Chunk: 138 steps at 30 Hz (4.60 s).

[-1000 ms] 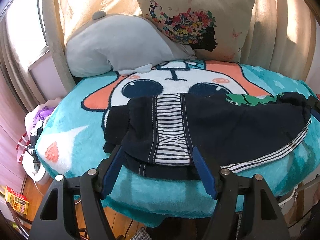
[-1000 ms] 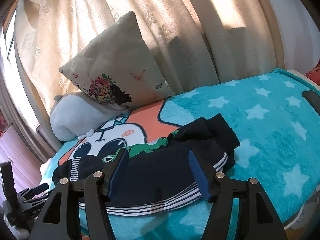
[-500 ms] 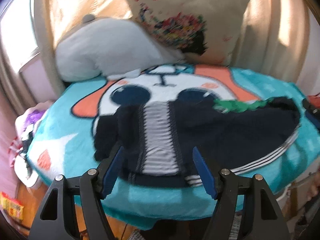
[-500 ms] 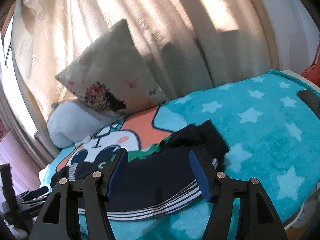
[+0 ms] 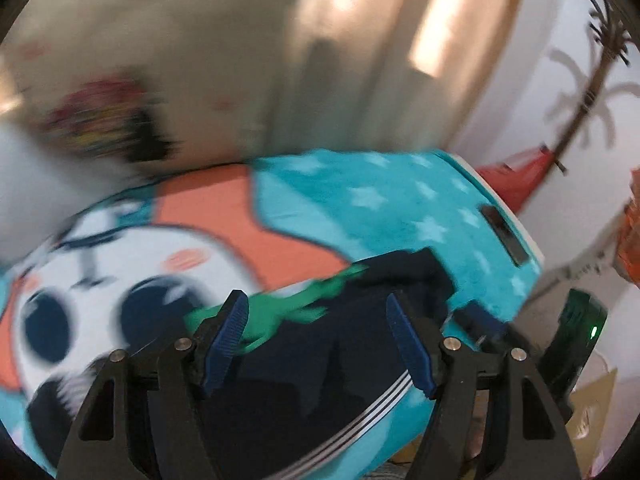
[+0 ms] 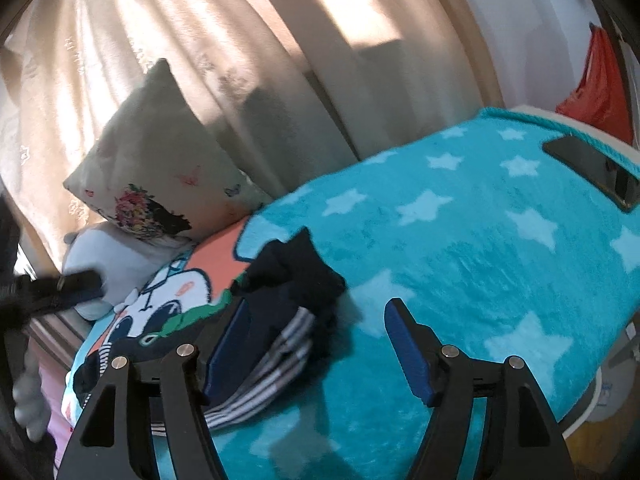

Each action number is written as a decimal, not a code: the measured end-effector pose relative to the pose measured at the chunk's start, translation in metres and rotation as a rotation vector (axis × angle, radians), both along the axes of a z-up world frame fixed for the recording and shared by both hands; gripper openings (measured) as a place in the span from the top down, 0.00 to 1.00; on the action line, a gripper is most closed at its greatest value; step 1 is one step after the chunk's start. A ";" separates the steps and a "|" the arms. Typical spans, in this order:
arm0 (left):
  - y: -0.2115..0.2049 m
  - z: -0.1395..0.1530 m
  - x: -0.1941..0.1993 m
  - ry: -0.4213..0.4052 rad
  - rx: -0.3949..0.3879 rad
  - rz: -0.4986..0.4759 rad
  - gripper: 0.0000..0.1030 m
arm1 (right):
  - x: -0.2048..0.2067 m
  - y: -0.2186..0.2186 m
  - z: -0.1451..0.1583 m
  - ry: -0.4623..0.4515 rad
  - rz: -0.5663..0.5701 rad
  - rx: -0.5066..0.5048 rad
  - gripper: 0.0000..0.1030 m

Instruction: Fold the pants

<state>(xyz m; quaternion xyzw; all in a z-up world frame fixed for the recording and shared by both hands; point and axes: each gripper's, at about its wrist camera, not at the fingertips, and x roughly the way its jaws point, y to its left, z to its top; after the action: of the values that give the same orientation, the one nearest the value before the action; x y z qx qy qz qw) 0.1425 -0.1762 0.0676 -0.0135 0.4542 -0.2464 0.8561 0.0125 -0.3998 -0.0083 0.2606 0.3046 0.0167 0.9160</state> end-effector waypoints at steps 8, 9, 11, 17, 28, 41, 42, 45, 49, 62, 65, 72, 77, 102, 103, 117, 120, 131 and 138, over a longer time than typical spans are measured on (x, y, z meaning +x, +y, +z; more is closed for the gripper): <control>-0.097 -0.045 0.058 0.183 -0.037 -0.181 0.31 | 0.016 0.009 -0.021 0.034 0.094 0.047 0.27; -0.105 -0.050 0.062 0.200 -0.026 -0.193 0.31 | 0.019 0.013 -0.022 0.035 0.108 0.043 0.27; -0.114 -0.060 0.069 0.227 -0.018 -0.211 0.31 | 0.022 0.018 -0.024 0.039 0.123 0.034 0.27; -0.128 -0.086 0.082 0.313 0.007 -0.274 0.31 | 0.031 0.030 -0.026 0.030 0.144 0.009 0.27; -0.096 -0.060 0.070 0.278 -0.114 -0.259 0.82 | 0.035 0.043 -0.006 -0.031 0.203 0.013 0.69; 0.033 -0.037 0.026 0.172 -0.308 0.004 0.76 | 0.037 0.119 0.030 -0.109 0.442 -0.021 0.67; 0.043 -0.039 0.022 0.169 -0.314 0.026 0.74 | 0.037 0.129 0.030 -0.108 0.471 -0.029 0.67; 0.068 -0.041 0.010 0.157 -0.325 0.077 0.67 | 0.042 0.153 0.024 -0.096 0.556 -0.029 0.50; 0.108 -0.029 -0.017 0.081 -0.342 0.155 0.50 | 0.045 0.184 0.012 -0.048 0.667 -0.040 0.40; 0.175 -0.022 -0.093 -0.080 -0.183 0.453 0.45 | 0.050 0.152 0.057 -0.073 0.582 -0.061 0.46; 0.173 -0.023 -0.099 -0.103 -0.144 0.465 0.45 | 0.072 0.152 0.045 0.006 0.570 -0.024 0.68; 0.173 -0.023 -0.114 -0.103 -0.115 0.466 0.45 | 0.111 0.182 -0.003 0.158 0.611 0.035 0.66; 0.171 -0.021 -0.119 -0.126 -0.097 0.465 0.44 | 0.099 0.154 0.019 0.088 0.586 0.092 0.66; 0.199 -0.019 -0.147 -0.155 -0.017 0.616 0.35 | 0.085 0.176 0.003 0.135 0.559 0.040 0.44; 0.201 -0.020 -0.147 -0.157 -0.003 0.632 0.34 | 0.079 0.174 0.008 0.112 0.556 0.053 0.41; 0.235 -0.029 -0.152 -0.147 0.178 0.864 0.34 | 0.054 0.194 0.039 0.028 0.611 -0.026 0.34; 0.241 -0.032 -0.153 -0.134 0.191 0.882 0.34 | 0.054 0.208 0.041 0.038 0.650 -0.048 0.34; 0.254 -0.036 -0.158 -0.127 0.231 0.902 0.34 | 0.053 0.250 0.045 0.059 0.729 -0.107 0.32; 0.269 -0.047 -0.157 -0.079 0.186 0.904 0.34 | 0.054 0.267 0.048 0.075 0.750 -0.124 0.31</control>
<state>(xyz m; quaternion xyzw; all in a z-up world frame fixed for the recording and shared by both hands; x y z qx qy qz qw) -0.0149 0.0931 0.0204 -0.1241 0.3899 0.1929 0.8918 0.0669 -0.1326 0.0397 0.0756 0.4127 0.3226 0.8485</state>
